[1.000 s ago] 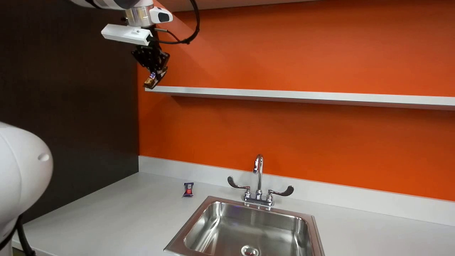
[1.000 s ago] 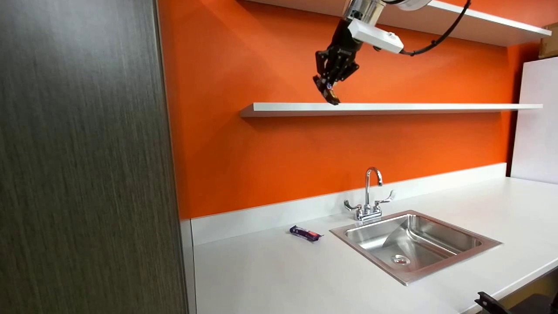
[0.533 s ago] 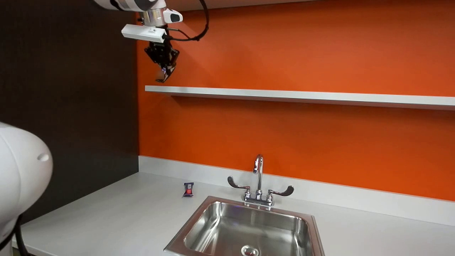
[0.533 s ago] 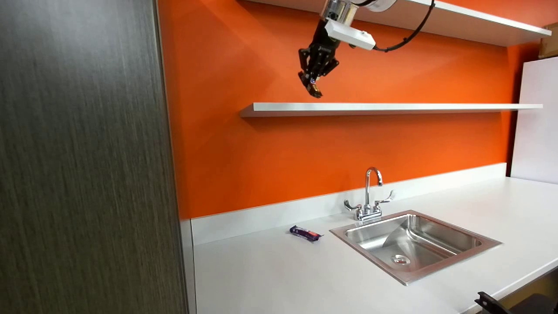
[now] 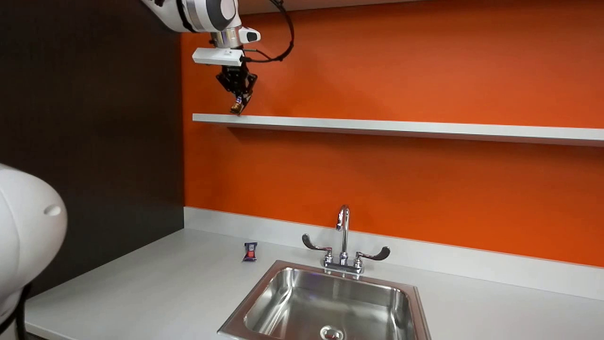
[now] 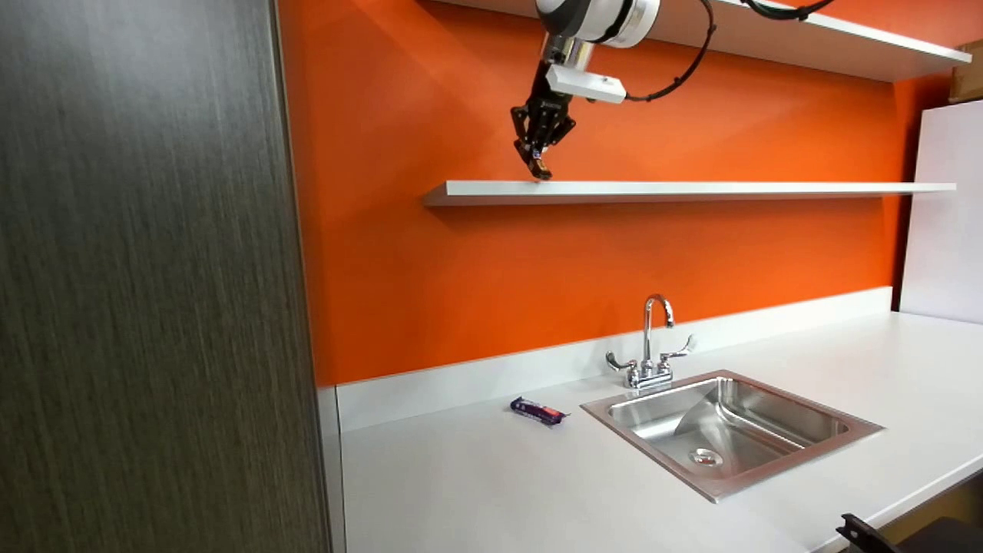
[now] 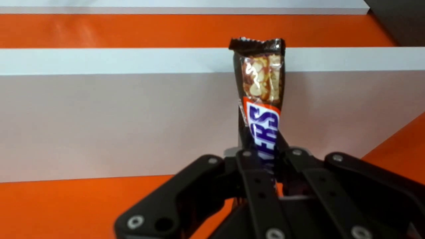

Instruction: Put the candy bar on the shelf

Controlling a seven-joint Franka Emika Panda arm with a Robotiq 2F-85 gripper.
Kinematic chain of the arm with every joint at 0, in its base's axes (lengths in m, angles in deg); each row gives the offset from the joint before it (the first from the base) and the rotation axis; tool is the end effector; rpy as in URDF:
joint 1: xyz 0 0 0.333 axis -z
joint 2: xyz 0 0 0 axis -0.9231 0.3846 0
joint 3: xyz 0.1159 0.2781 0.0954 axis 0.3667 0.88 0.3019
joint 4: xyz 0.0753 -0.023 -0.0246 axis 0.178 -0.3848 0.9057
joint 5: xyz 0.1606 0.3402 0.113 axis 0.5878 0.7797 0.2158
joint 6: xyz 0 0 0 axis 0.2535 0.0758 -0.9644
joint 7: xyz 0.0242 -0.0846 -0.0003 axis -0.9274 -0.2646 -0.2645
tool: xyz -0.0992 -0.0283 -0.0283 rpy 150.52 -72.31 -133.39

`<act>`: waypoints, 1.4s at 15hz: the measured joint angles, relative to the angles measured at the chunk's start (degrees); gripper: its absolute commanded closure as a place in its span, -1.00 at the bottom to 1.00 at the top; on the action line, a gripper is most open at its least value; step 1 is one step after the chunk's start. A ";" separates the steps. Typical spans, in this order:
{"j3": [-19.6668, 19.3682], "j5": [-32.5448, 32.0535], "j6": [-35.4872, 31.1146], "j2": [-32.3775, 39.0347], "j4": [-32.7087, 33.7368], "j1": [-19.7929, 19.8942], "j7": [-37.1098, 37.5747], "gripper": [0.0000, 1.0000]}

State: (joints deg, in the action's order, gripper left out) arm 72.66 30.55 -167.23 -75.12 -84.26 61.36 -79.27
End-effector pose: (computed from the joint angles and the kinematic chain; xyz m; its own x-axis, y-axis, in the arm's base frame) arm 0.5874 0.0709 0.6543 0.8182 0.0688 0.5707 0.0920 -0.9957 -0.0119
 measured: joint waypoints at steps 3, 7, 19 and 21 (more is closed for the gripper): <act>0.07 -1.61 1.80 4.02 4.96 0.01 0.09 0.92; 0.13 -2.75 4.28 7.80 10.15 0.01 0.11 0.17; 0.06 -3.46 8.19 10.31 14.10 0.01 0.15 -1.00; -0.13 -3.36 8.37 8.14 11.75 0.01 0.15 -1.00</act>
State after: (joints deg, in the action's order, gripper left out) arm 72.53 27.19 -158.87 -66.98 -72.51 61.37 -79.13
